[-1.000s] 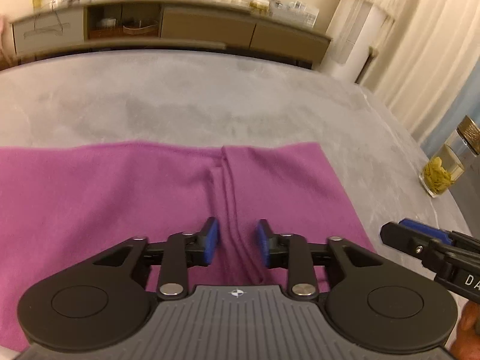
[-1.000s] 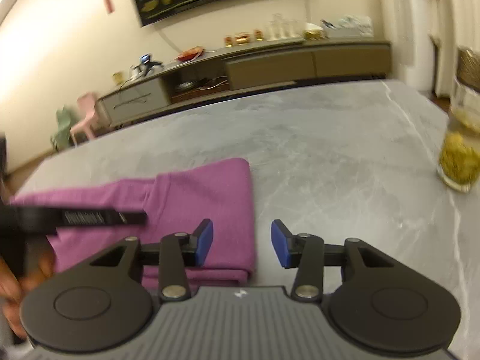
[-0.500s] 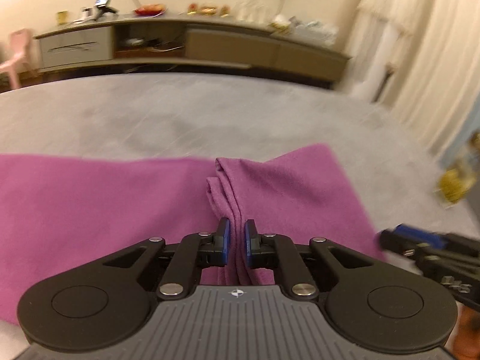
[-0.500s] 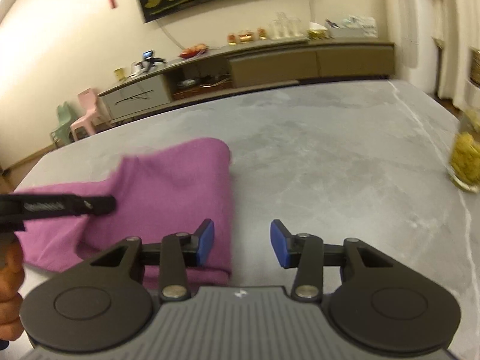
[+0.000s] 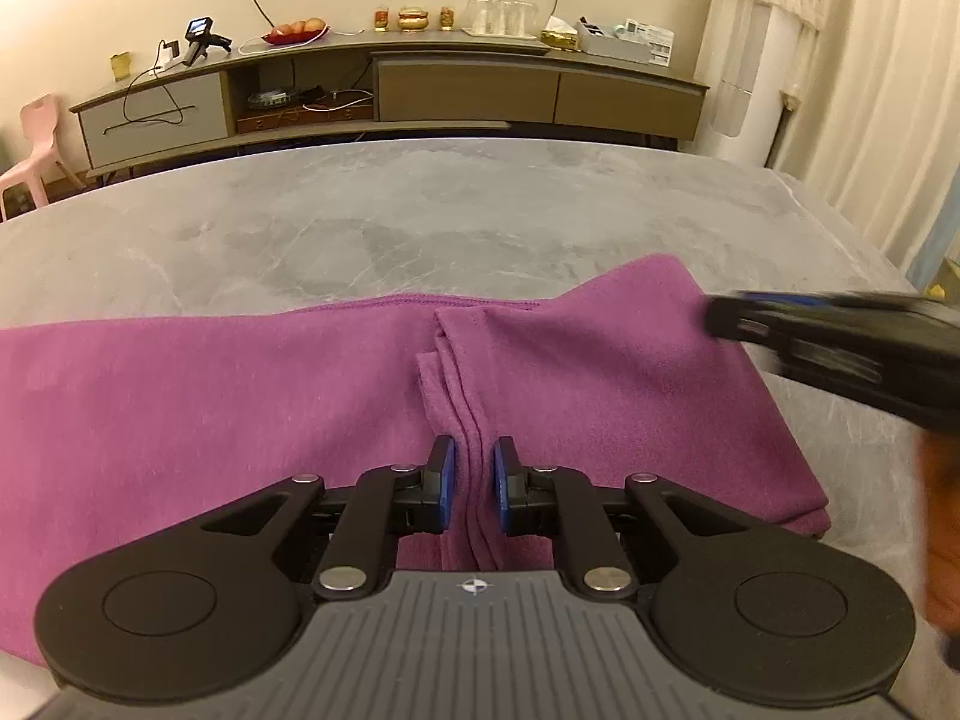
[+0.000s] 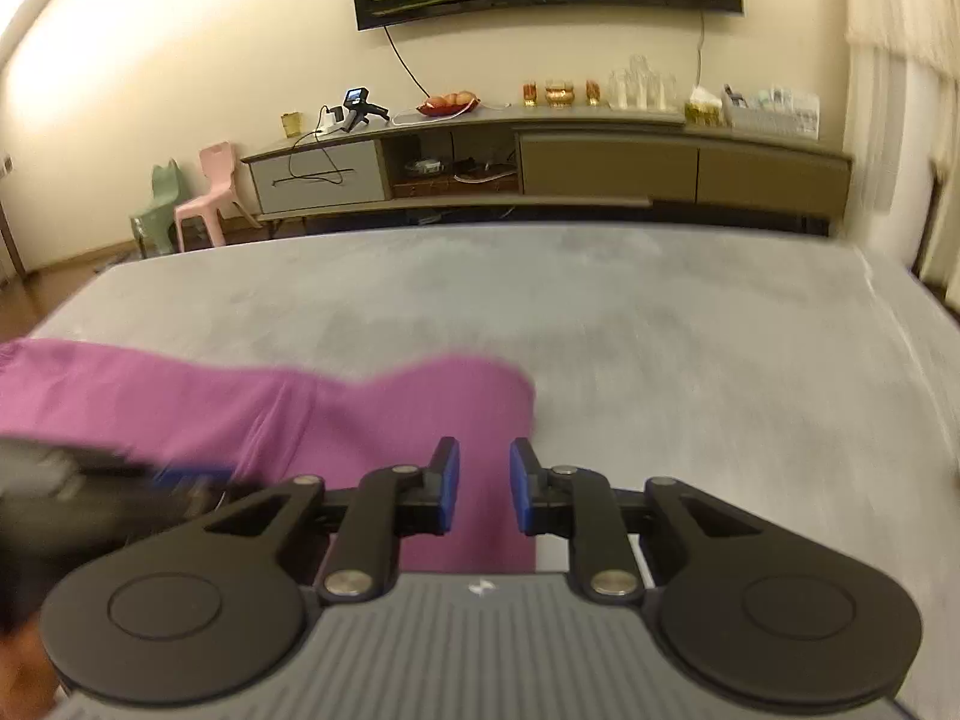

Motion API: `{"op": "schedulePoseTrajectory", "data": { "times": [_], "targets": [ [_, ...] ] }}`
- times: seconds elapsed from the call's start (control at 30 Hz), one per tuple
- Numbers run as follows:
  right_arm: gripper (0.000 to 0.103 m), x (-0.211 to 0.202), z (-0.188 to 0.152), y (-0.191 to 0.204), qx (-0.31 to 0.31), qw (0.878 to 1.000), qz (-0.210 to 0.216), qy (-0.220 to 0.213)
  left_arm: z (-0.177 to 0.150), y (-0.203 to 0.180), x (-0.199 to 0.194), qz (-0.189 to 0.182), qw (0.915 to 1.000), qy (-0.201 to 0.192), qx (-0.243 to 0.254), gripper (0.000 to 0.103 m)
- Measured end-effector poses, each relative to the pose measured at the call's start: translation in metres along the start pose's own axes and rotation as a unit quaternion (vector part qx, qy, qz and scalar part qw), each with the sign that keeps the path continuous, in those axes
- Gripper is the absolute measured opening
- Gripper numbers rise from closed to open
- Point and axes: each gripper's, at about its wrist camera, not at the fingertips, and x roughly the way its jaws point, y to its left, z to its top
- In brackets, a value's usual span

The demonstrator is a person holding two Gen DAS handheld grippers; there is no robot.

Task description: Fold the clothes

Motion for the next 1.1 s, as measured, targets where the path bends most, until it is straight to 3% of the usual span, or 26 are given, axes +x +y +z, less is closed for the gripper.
{"op": "schedulePoseTrajectory", "data": {
  "times": [0.1, 0.17, 0.23, 0.37, 0.43, 0.5, 0.57, 0.63, 0.77, 0.83, 0.9, 0.93, 1.1],
  "targets": [
    [0.019, 0.038, 0.01, -0.002, 0.004, 1.0, -0.004, 0.016, 0.003, 0.001, 0.0, 0.001, 1.0, 0.008, 0.005, 0.017],
    [0.021, 0.039, 0.022, 0.0, 0.013, 0.999, -0.008, 0.042, 0.006, 0.003, -0.003, 0.0, 1.0, 0.008, 0.001, 0.017],
    [0.022, 0.023, 0.027, 0.001, 0.034, 0.999, 0.003, 0.031, 0.006, 0.01, -0.009, -0.016, 0.9996, -0.009, -0.024, 0.017],
    [0.021, 0.022, 0.005, 0.011, 0.011, 0.998, -0.004, 0.069, -0.004, 0.025, -0.007, -0.026, 0.9982, -0.005, -0.054, 0.018],
    [0.021, 0.016, -0.006, 0.02, -0.03, 0.998, -0.022, 0.054, -0.006, 0.035, -0.018, -0.042, 0.9961, -0.007, -0.077, 0.017],
    [0.023, 0.001, -0.004, 0.027, -0.023, 0.998, -0.028, 0.055, -0.01, 0.049, -0.038, -0.055, 0.9946, -0.021, -0.085, 0.017],
    [0.023, -0.02, -0.003, 0.04, -0.027, 0.999, 0.001, 0.032, -0.016, 0.069, -0.054, -0.048, 0.9941, -0.024, -0.094, 0.017],
    [0.022, -0.019, -0.009, 0.055, -0.044, 0.998, 0.016, 0.047, -0.021, 0.091, -0.065, -0.041, 0.9932, -0.02, -0.107, 0.017],
    [0.024, -0.005, -0.02, 0.086, -0.095, 0.993, -0.037, 0.064, -0.038, 0.146, -0.096, -0.02, 0.9885, -0.023, -0.148, 0.018],
    [0.026, -0.02, -0.014, 0.101, -0.093, 0.994, -0.034, 0.038, -0.049, 0.185, -0.116, 0.005, 0.9827, -0.033, -0.182, 0.023],
    [0.036, -0.039, -0.011, 0.126, -0.113, 0.993, -0.033, 0.004, -0.062, 0.229, -0.137, 0.035, 0.9737, -0.047, -0.22, 0.036],
    [0.042, -0.043, -0.011, 0.142, -0.124, 0.992, -0.029, -0.008, -0.069, 0.252, -0.144, 0.053, 0.9685, -0.052, -0.238, 0.038],
    [0.051, -0.056, -0.015, 0.24, -0.189, 0.981, 0.01, -0.048, -0.101, 0.364, -0.175, 0.145, 0.9322, -0.077, -0.323, 0.042]
  ]
}}
